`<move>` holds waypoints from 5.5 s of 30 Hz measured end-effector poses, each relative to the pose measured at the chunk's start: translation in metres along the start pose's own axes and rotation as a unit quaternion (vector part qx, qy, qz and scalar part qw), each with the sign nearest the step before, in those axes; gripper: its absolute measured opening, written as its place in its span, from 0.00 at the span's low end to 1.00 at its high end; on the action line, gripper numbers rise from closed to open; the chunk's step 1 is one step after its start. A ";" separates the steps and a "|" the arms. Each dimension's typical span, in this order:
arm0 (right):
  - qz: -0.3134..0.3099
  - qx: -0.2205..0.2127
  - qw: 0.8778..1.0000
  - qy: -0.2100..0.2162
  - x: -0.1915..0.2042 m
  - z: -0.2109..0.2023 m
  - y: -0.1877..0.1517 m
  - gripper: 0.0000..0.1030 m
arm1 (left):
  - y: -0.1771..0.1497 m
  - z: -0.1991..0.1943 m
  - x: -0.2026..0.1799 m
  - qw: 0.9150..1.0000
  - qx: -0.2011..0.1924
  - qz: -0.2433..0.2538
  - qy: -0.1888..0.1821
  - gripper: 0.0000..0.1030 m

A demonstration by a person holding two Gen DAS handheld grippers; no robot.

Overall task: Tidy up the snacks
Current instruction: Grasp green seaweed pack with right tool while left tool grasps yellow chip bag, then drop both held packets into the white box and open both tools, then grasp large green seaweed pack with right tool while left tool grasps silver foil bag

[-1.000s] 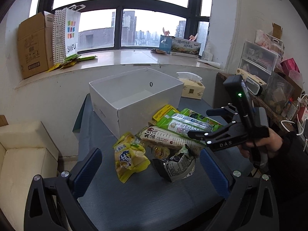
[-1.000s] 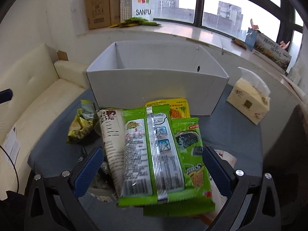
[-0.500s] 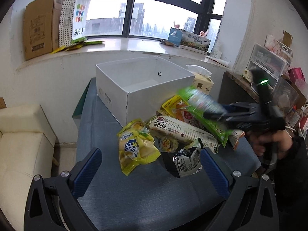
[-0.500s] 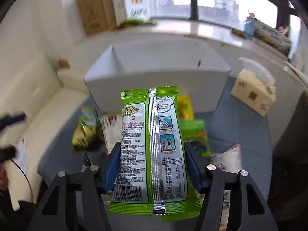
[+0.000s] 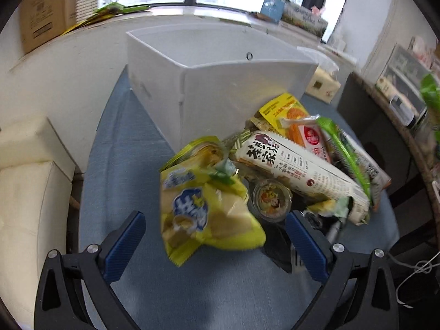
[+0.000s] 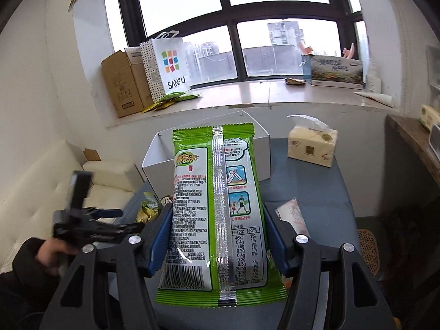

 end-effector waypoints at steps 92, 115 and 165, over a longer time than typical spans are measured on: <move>0.063 0.017 0.998 0.021 -0.026 0.021 -0.047 1.00 | -0.017 -0.140 -0.063 0.972 -0.146 0.113 -0.143 1.00; -0.005 0.158 0.983 0.091 -0.034 0.167 -0.037 0.93 | -0.029 -0.126 -0.054 0.974 -0.123 0.129 -0.141 1.00; 0.033 0.030 0.995 0.089 -0.015 0.037 -0.040 0.66 | -0.032 -0.062 -0.018 0.977 -0.038 0.121 -0.170 0.54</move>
Point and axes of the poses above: each gripper's, at about its wrist camera, not at the fingertips, and z roughly the way its jaws point, x to its left, y to its top, the point moved 7 cm from there along z, roughly the way its jaws point, and after that the axes turned 11 degrees about -z, right-handed, at the moved point
